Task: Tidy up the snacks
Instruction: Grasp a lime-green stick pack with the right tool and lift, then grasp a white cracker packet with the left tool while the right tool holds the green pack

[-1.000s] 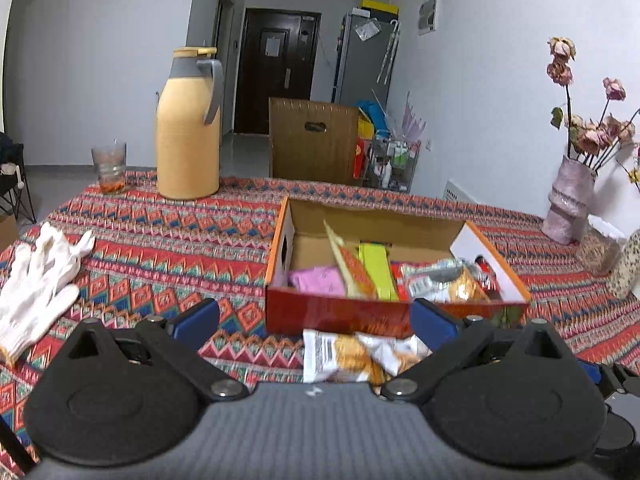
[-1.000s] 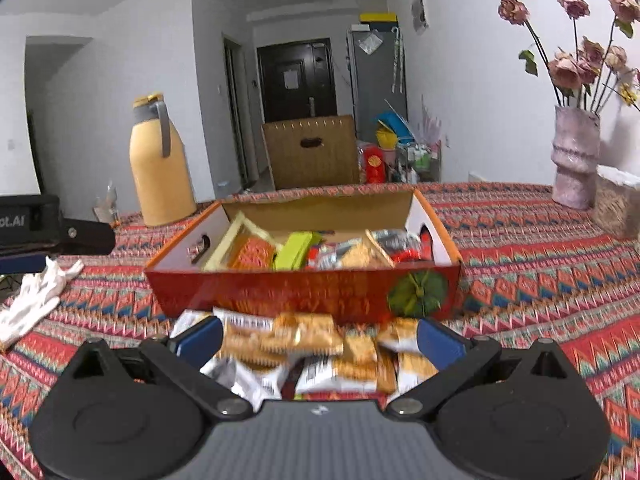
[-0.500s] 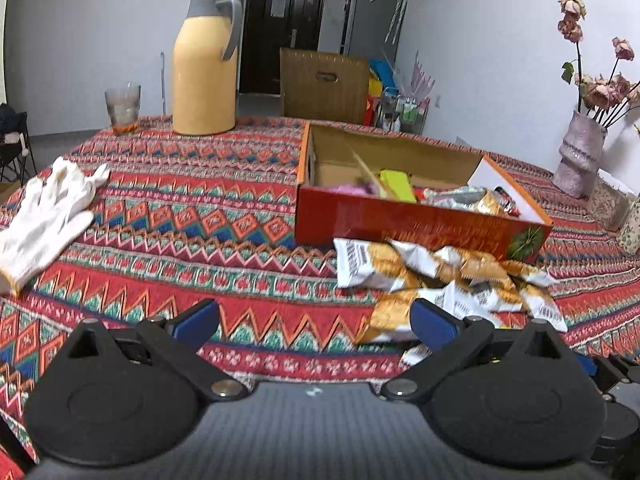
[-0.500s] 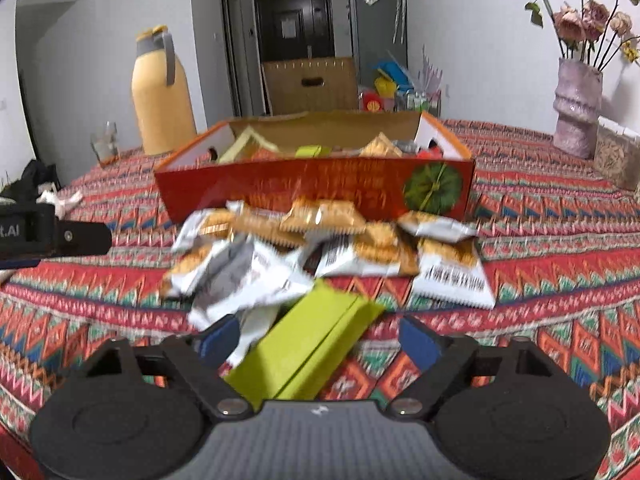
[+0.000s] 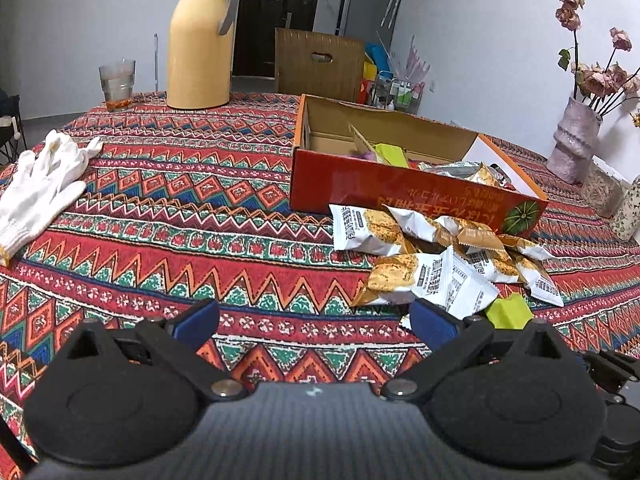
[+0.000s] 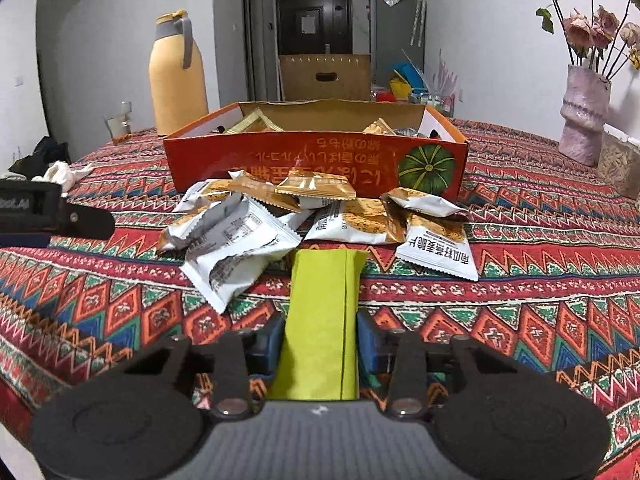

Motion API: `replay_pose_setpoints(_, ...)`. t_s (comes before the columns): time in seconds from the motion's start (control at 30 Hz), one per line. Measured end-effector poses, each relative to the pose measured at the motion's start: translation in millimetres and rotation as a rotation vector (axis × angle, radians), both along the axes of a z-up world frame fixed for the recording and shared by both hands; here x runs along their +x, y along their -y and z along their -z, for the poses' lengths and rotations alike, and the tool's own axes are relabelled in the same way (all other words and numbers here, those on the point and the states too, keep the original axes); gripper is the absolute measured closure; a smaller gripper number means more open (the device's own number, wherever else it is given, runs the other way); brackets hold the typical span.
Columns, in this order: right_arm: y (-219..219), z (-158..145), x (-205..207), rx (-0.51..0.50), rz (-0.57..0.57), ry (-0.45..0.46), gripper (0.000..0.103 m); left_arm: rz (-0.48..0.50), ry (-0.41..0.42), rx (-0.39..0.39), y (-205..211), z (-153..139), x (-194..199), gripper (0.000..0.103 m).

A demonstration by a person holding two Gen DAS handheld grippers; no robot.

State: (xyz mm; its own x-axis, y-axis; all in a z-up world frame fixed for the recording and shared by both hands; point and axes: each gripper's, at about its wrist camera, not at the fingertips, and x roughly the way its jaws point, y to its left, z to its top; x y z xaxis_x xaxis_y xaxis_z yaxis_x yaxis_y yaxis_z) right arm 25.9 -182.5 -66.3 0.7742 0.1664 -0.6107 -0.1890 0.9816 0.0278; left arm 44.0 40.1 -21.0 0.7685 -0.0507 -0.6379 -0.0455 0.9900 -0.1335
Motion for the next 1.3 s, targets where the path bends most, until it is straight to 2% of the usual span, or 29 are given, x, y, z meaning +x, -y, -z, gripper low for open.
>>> replay_pose_setpoints(0.27,18.8,-12.5,-8.0,0.048,0.045,0.082,0.070,0.022,-0.018,-0.003,7.4,5.5,3.3,0.000)
replay_pose_setpoints(0.4,32.6,-20.0,-8.7,0.061,0.077,0.125,0.070,0.066,-0.050,-0.005,19.2,13.5,8.9,0.000)
replay_pose_setpoints(0.57,48.8,-21.4,-4.8,0.071,0.110,0.142,0.070,0.134,-0.074,-0.018,40.6,21.4,17.7,0.000)
replay_pose_setpoints(0.73,60.0,-19.8,-1.4,0.086,0.121,0.157,0.070,0.155,-0.086,-0.014,60.8,25.9,28.2,0.000)
replay_pose_setpoints(0.87,70.2,-18.0,3.7,0.104,0.122,0.165,0.070,0.167,-0.064,0.036,78.4,23.6,35.1,0.001)
replay_pose_setpoints(1.07,79.0,-13.9,11.4,0.129,0.120,0.169,0.070,0.190,-0.066,0.122,102.9,22.7,50.2,0.004)
replay_pose_setpoints(1.23,84.8,-10.7,12.9,0.156,0.115,0.167,0.070,0.181,-0.082,0.164,115.0,29.0,57.5,0.005)
replay_pose_setpoints(1.27,85.1,-10.1,13.5,0.159,0.115,0.165,0.070,0.177,-0.081,0.170,116.0,29.7,57.3,0.006)
replay_pose_setpoints(1.3,85.7,-9.0,13.4,0.161,0.115,0.163,0.070,0.178,-0.080,0.173,116.2,30.7,55.7,0.012)
